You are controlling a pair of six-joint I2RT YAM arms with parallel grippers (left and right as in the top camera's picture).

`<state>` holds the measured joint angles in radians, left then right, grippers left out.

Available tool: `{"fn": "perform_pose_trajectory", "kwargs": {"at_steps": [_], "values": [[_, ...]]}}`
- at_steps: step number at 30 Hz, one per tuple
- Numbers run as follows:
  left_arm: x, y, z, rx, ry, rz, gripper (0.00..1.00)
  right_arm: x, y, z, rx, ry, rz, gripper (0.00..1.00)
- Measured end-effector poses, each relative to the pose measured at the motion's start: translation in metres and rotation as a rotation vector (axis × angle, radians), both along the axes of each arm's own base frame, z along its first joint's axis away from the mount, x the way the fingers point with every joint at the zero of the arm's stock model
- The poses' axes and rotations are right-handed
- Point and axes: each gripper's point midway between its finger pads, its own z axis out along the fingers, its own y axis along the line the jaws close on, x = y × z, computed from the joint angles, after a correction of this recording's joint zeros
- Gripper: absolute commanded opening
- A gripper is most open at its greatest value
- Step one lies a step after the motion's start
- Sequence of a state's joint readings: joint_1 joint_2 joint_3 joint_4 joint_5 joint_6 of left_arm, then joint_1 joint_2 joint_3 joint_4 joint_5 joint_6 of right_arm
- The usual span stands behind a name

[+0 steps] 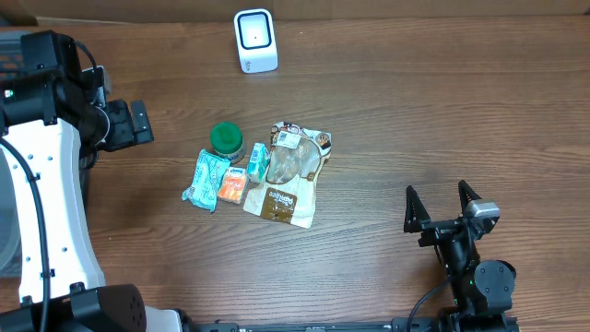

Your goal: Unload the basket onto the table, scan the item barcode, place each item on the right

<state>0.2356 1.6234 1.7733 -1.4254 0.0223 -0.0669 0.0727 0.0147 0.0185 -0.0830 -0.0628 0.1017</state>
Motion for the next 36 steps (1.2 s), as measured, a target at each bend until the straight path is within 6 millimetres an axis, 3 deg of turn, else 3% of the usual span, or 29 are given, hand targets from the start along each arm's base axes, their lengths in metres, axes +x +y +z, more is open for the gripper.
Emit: {"fn": "perform_pose_trajectory", "kwargs": {"at_steps": [27, 32, 36], "values": [[0.000, 0.000, 0.000, 0.000, 0.000, 0.000, 1.00, 0.000, 0.000, 0.000, 0.000, 0.000, 0.000, 1.00], [0.020, 0.005, 0.007, 0.021, -0.086, 0.000, 1.00, 0.000, 0.000, 0.000, 0.000, 0.000, -0.002, 1.00], [0.024, 0.003, 0.009, 0.002, -0.104, 0.013, 0.99, 0.000, 0.000, 0.000, 0.000, 0.000, -0.001, 1.00]]}}
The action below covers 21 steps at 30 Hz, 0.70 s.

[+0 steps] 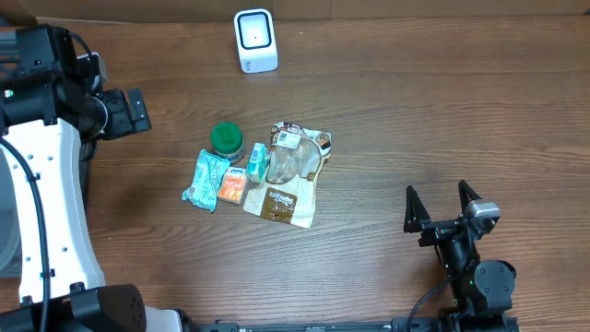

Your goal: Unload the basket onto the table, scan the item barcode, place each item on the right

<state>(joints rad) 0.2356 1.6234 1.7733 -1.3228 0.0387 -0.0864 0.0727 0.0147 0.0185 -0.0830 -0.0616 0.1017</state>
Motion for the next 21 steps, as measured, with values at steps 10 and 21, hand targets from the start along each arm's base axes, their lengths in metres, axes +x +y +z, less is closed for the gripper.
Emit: {"fn": "perform_pose_trajectory", "kwargs": {"at_steps": [10, 21], "values": [[0.021, -0.039, 0.013, -0.251, -0.112, -0.018, 0.57, 0.002, 0.001, -0.008, 0.050, 0.041, 0.004, 1.00], [0.020, -0.109, 0.019, -0.350, -0.111, -0.255, 0.04, -0.007, 0.025, -0.022, 0.108, 0.265, 0.134, 1.00]]}}
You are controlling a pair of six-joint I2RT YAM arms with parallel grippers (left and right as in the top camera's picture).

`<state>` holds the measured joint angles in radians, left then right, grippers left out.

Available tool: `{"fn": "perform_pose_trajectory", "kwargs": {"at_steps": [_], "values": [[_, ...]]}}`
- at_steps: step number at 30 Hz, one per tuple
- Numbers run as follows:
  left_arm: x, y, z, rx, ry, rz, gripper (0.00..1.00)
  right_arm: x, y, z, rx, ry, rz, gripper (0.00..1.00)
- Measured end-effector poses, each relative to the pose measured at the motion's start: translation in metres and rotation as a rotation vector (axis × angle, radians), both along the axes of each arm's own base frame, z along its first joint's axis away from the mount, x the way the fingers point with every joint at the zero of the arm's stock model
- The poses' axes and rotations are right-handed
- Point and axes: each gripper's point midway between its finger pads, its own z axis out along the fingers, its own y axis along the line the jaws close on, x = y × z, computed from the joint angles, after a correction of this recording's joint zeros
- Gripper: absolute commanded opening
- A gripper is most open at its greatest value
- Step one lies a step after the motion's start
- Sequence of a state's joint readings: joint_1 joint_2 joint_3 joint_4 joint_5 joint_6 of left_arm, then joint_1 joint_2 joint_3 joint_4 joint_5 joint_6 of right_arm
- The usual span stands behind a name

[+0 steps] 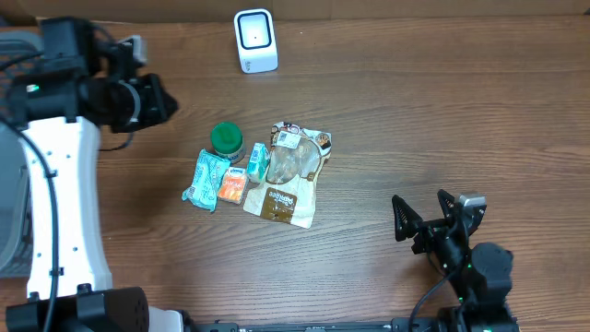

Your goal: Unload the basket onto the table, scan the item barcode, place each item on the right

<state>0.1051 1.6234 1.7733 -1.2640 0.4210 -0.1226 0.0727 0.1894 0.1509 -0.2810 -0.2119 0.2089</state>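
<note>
A white barcode scanner (255, 40) stands at the back of the wooden table (442, 111). In the middle lies a cluster of items: a green-lidded jar (227, 140), a teal packet (206, 179), an orange packet (232, 187), a small green carton (257, 162) and a clear-and-brown snack bag (290, 175). My left gripper (161, 100) is left of and behind the jar, above the table; its jaws cannot be made out. My right gripper (420, 217) stands open at the front right, holding nothing.
The left arm's white body (55, 194) runs along the table's left side. A cardboard wall (396, 7) lines the back edge behind the scanner.
My left gripper has moved right and slightly back, closer to the jar. My right gripper has swung a little to the left. The items lie as they did.
At first my left gripper hung at the far left, level with the jar. Then it was slightly further back. Now it is farther right, toward the items. The right gripper stayed open at the front right until its small turn left now.
</note>
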Motion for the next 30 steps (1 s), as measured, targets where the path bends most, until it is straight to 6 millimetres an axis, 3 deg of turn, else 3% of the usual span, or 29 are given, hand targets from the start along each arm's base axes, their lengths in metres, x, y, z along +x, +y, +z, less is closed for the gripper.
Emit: {"fn": "perform_pose_trajectory", "kwargs": {"at_steps": [7, 15, 18, 24, 30], "values": [[-0.018, -0.054, -0.005, 0.019, 0.042, -0.149, 0.04, 0.000, 0.007, 0.062, 0.007, 0.085, 0.043, 1.00], [-0.037, -0.094, -0.010, 0.020, 0.089, -0.239, 0.04, 0.023, 0.024, 0.086, -0.014, 0.418, 0.143, 1.00], [-0.039, -0.105, -0.019, 0.011, 0.105, -0.244, 0.04, 0.037, 0.027, 0.087, -0.015, 0.552, 0.173, 1.00], [-0.037, -0.121, -0.061, -0.002, 0.141, -0.241, 0.04, 0.083, 0.033, 0.066, 0.035, 0.715, 0.194, 1.00], [-0.030, -0.148, -0.095, -0.006, 0.151, -0.267, 0.04, 0.097, 0.046, 0.024, 0.106, 0.858, 0.245, 0.77]]}}
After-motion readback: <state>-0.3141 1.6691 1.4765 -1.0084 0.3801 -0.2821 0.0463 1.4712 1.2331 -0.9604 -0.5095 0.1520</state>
